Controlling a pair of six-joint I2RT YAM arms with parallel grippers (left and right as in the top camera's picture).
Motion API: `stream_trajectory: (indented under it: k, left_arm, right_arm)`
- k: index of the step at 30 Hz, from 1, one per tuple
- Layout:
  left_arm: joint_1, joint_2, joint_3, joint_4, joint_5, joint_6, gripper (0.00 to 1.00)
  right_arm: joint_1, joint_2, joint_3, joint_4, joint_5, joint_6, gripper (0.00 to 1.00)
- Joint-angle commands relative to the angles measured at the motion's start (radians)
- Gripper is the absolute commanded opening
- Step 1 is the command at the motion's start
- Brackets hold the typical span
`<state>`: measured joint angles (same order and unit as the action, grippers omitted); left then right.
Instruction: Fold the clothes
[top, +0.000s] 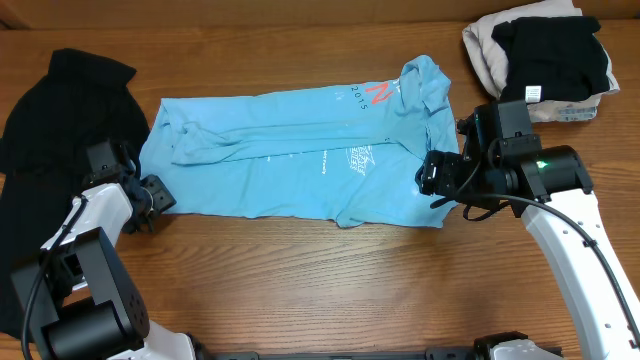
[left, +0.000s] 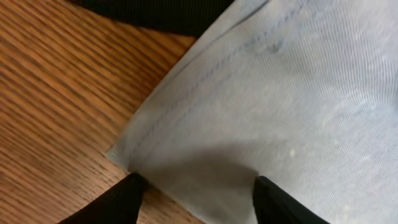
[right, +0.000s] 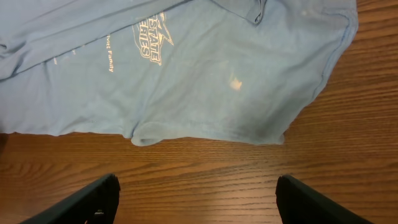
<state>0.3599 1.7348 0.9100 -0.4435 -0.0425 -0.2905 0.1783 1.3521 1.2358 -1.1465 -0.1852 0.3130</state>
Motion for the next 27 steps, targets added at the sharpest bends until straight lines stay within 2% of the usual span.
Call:
stream_trajectory:
  k: [1, 5, 6, 7, 12, 16, 18, 21, 27]
  left_arm:
    - [-0.006, 0.012, -0.038, 0.011, 0.010, -0.013, 0.52]
    - [-0.006, 0.013, -0.039, 0.007, 0.010, -0.012, 0.24]
    - [-0.006, 0.013, -0.039, 0.001, 0.010, -0.013, 0.08]
    - [-0.006, 0.013, -0.039, -0.005, 0.013, -0.012, 0.04]
    - [-0.006, 0.010, 0.031, -0.166, 0.027, -0.005, 0.04]
    - [-0.006, 0.010, 0.202, -0.423, 0.047, 0.052, 0.04]
    - [-0.006, 0.010, 0.376, -0.613, 0.031, 0.111, 0.04]
    - [-0.006, 0.010, 0.485, -0.684, 0.029, 0.130, 0.04]
    - [-0.007, 0.010, 0.589, -0.698, 0.044, 0.130, 0.04]
  right_arm:
    - [0.005, 0.000, -0.006, 0.000, 0.001, -0.005, 0.84]
    - [0.005, 0.000, -0.006, -0.010, 0.001, -0.005, 0.83]
    - [0.005, 0.000, -0.006, -0.014, 0.000, -0.005, 0.83]
    - [0.005, 0.000, -0.006, -0.016, 0.000, -0.005, 0.83]
    - [0.005, 0.000, -0.006, -0.029, 0.000, -0.005, 0.81]
    - [0.005, 0.000, -0.006, -0.035, 0.000, -0.001, 0.79]
    - [0.005, 0.008, -0.007, -0.042, 0.000, -0.001, 0.78]
    - [0.006, 0.034, -0.029, -0.036, 0.000, -0.001, 0.79]
    - [0.019, 0.114, -0.119, 0.025, 0.000, 0.007, 0.77]
